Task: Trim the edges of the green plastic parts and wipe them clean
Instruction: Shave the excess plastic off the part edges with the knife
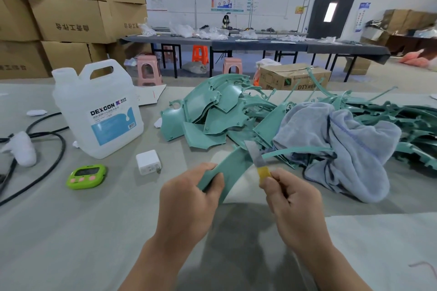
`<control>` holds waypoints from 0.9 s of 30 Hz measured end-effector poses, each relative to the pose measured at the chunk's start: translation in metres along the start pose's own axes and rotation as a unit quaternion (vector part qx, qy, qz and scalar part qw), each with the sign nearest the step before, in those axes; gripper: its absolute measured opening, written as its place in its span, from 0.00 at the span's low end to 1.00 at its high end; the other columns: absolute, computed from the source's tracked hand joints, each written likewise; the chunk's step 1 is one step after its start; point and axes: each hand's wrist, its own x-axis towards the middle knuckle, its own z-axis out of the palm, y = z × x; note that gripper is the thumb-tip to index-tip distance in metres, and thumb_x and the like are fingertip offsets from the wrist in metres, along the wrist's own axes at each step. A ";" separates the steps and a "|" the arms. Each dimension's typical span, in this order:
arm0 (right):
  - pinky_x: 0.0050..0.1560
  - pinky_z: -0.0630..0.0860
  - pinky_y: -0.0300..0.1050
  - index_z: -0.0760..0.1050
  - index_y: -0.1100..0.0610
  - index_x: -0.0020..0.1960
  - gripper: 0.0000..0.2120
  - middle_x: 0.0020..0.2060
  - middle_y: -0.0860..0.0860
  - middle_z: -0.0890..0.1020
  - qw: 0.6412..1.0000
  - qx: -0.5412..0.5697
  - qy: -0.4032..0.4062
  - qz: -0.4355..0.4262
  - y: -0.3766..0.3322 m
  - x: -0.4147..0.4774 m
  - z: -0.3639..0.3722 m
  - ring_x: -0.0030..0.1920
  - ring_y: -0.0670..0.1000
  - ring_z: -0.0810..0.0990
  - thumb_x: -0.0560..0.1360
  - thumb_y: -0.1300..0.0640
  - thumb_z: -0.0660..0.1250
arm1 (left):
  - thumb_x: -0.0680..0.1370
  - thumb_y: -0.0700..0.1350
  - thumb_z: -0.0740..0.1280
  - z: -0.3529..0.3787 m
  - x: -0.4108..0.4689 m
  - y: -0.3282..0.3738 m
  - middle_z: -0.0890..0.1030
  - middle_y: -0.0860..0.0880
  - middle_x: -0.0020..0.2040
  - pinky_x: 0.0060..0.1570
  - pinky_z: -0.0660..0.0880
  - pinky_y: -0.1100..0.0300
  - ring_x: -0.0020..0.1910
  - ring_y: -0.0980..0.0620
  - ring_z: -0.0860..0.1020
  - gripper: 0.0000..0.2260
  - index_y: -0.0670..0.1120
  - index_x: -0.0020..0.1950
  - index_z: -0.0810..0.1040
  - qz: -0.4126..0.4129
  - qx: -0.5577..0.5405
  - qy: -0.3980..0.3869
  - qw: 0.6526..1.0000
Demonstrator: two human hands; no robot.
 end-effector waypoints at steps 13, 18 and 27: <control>0.54 0.73 0.40 0.81 0.43 0.45 0.07 0.47 0.42 0.82 0.996 0.051 0.060 -0.052 -0.010 0.003 -0.003 0.54 0.46 0.79 0.77 0.45 0.65 | 0.71 0.47 0.72 0.004 -0.008 0.005 0.83 0.57 0.36 0.33 0.72 0.65 0.34 0.57 0.77 0.05 0.53 0.46 0.85 0.147 0.087 0.063 0.983; 0.71 0.68 0.58 0.86 0.53 0.41 0.06 0.68 0.40 0.79 0.974 0.201 -0.098 0.031 0.000 0.009 -0.001 0.74 0.42 0.70 0.73 0.55 0.70 | 0.70 0.48 0.72 0.005 -0.006 0.001 0.78 0.55 0.35 0.29 0.69 0.62 0.35 0.53 0.75 0.05 0.54 0.45 0.85 0.187 0.157 0.078 0.967; 0.65 0.75 0.51 0.85 0.42 0.42 0.16 0.53 0.33 0.84 0.996 0.085 -0.017 0.021 0.001 0.009 0.008 0.61 0.42 0.80 0.76 0.63 0.72 | 0.68 0.52 0.74 0.007 -0.012 0.003 0.82 0.59 0.38 0.32 0.71 0.66 0.36 0.58 0.78 0.07 0.55 0.45 0.87 0.116 0.094 0.006 0.989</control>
